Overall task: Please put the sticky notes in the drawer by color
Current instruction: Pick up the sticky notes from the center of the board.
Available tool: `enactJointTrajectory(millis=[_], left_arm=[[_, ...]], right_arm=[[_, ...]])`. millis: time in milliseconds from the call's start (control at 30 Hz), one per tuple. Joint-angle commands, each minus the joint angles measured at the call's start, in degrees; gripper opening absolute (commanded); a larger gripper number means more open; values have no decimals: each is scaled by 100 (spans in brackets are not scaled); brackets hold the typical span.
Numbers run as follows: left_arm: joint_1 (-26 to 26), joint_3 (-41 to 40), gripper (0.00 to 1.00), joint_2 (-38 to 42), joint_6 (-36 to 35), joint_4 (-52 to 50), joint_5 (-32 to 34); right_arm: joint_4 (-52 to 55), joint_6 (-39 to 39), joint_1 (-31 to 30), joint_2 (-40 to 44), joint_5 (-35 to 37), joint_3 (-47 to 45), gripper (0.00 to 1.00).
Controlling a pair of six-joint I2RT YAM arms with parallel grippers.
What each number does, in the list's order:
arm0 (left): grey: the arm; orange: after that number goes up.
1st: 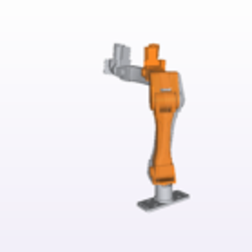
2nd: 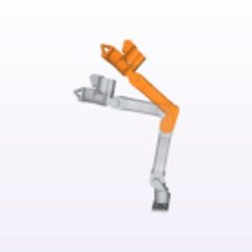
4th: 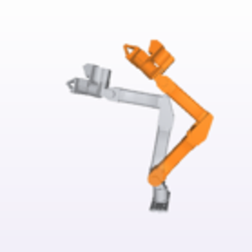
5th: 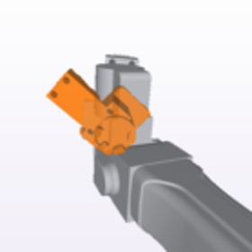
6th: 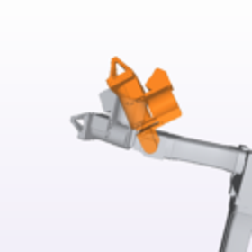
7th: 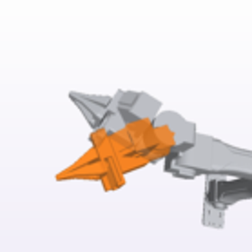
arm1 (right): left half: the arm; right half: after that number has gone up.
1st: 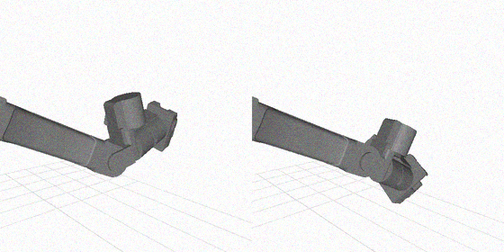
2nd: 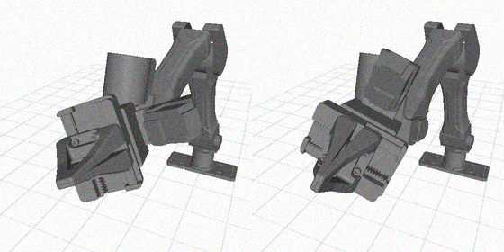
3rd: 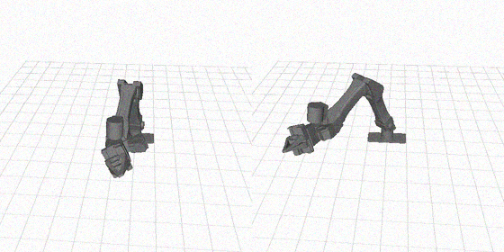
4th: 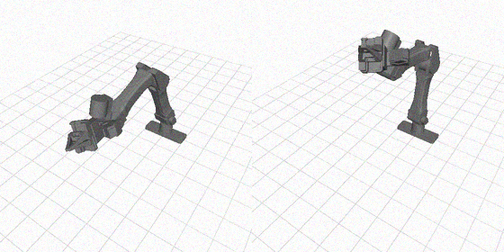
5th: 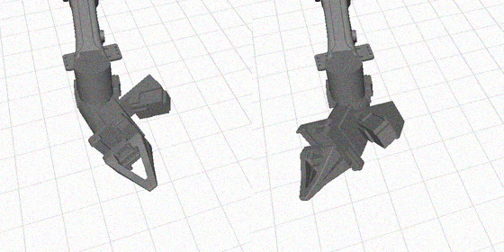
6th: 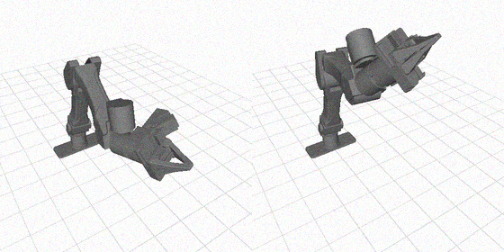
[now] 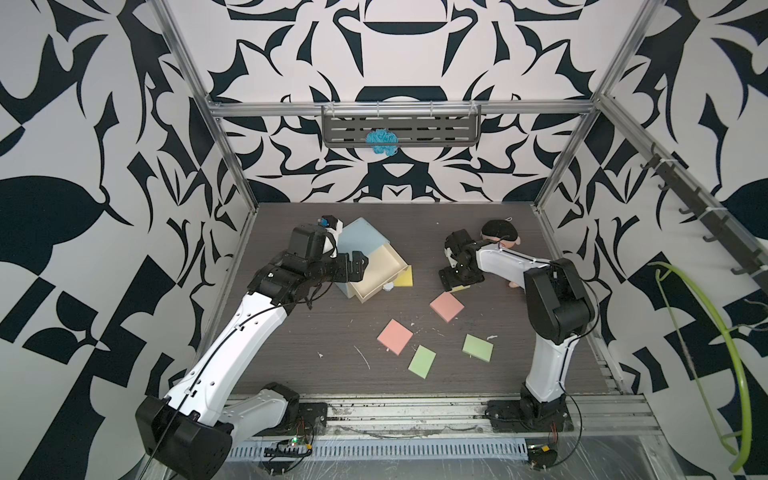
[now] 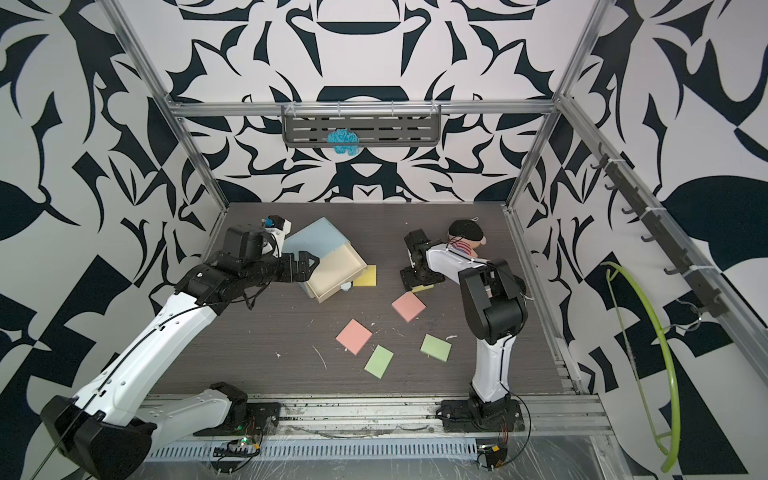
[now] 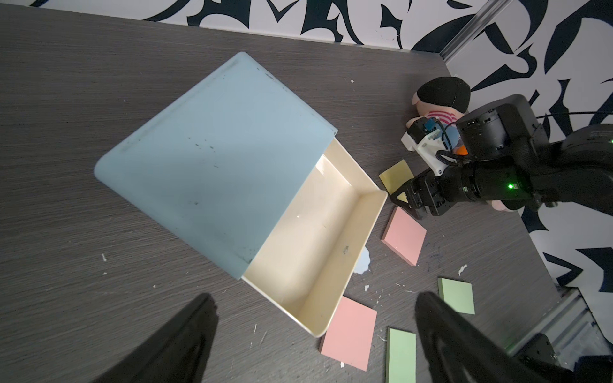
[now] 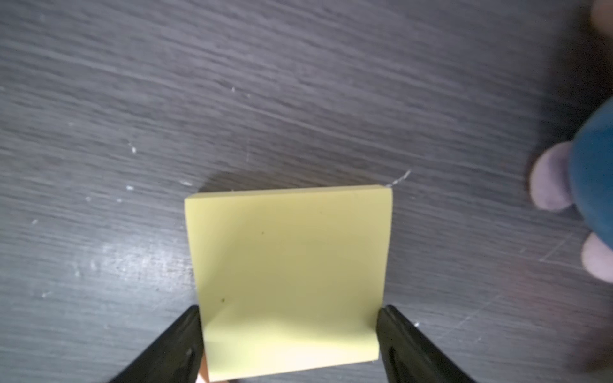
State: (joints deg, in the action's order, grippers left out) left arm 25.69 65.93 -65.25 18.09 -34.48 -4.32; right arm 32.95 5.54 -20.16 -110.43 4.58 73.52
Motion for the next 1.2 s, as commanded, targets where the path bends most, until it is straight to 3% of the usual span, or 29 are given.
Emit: enactJointTrajectory(millis=[0,533,1167], left_arm=[[15,-144,99,21,-177,127,-161],[15,-158,99,-77,-303,144,-333],[15,-241,99,-149,-315,215,-413]], right_arm=[[89,-42,29,-71,58,111,83],[150,-331,72,85,124,257,99],[225,-767,142,-183,-262,523,99]])
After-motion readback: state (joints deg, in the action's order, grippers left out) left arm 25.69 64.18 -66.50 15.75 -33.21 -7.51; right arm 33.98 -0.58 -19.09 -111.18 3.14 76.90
